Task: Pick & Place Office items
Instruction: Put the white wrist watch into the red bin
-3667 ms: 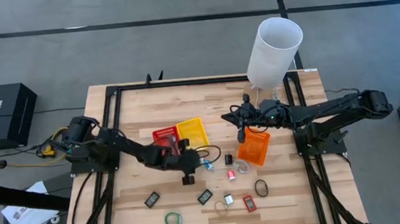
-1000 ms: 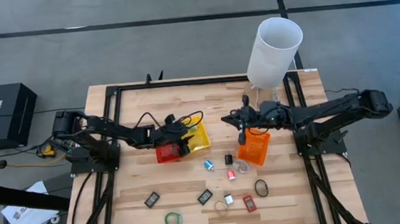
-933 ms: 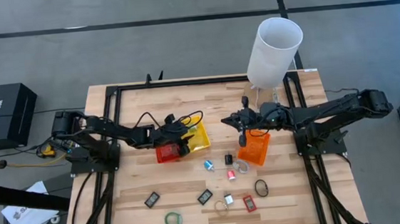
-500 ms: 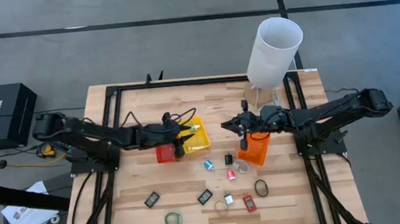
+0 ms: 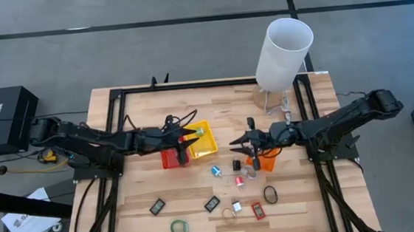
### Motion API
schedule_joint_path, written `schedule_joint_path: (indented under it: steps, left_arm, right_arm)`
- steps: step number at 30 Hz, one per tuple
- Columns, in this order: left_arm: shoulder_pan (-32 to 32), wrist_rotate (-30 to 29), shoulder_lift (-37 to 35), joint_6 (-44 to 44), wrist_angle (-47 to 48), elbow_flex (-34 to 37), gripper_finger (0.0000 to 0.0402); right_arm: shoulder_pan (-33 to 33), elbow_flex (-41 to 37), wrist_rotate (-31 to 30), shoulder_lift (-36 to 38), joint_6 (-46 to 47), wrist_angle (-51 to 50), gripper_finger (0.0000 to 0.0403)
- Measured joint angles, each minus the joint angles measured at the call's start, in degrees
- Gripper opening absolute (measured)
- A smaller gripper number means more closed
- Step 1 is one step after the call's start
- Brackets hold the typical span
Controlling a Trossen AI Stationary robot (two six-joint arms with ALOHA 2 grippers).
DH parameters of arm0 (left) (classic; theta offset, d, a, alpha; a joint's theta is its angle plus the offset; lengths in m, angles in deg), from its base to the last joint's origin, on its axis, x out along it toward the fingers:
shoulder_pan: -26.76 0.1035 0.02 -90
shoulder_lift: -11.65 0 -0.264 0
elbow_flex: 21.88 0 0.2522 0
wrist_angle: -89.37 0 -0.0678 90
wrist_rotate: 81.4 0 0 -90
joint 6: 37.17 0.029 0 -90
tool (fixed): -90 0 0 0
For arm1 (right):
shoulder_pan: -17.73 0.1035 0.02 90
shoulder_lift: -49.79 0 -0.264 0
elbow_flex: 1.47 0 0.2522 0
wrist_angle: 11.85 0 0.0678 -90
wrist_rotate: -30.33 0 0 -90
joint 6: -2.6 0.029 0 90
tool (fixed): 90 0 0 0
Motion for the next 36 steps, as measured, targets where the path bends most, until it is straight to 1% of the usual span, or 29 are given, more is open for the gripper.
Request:
schedule_joint_path:
  steps: [2,4,6,10,14,19,23,27,31,36]
  left_arm:
    - [0.53,0.00,0.01,0.00,0.09,0.00,0.0132]
    - [1.05,-0.02,0.01,0.00,0.01,0.00,0.0131]
    - [1.65,-0.02,0.01,0.00,-0.10,0.00,0.0130]
    - [2.60,-0.02,0.01,0.00,-0.80,0.00,0.0130]
    - [3.21,-0.02,0.01,0.00,-1.04,0.00,0.0129]
    - [3.21,-0.02,0.01,0.02,-1.31,0.00,0.0131]
    - [3.21,-0.01,0.01,0.02,-1.43,0.00,0.0131]
    - [3.21,0.00,0.01,0.02,-1.49,0.00,0.0128]
    - [3.21,0.00,0.01,0.02,-1.74,0.00,0.0127]
    - [3.21,0.00,0.01,0.00,-1.81,0.00,0.0127]
  right_arm:
    - [0.61,0.35,-0.02,-1.47,0.02,2.87,0.0085]
    - [0.90,0.21,-0.02,-2.71,0.09,2.79,0.0085]
    - [1.12,1.70,-0.02,-4.95,1.21,2.36,0.0085]
    - [2.07,5.37,-0.07,-9.00,5.58,-3.46,0.0085]
    - [3.40,10.87,-0.07,-12.89,8.38,-15.04,0.0085]
    - [6.11,20.11,-0.13,-17.14,14.65,-37.31,0.0085]
    - [9.03,26.07,-0.09,-20.52,20.70,-50.36,0.0085]
    - [11.52,29.74,0.10,-23.55,24.55,-56.83,0.0085]
    - [13.52,30.96,3.00,-25.98,28.02,-60.82,0.0085]
    - [14.89,30.92,4.61,-28.12,37.35,-66.68,0.0085]
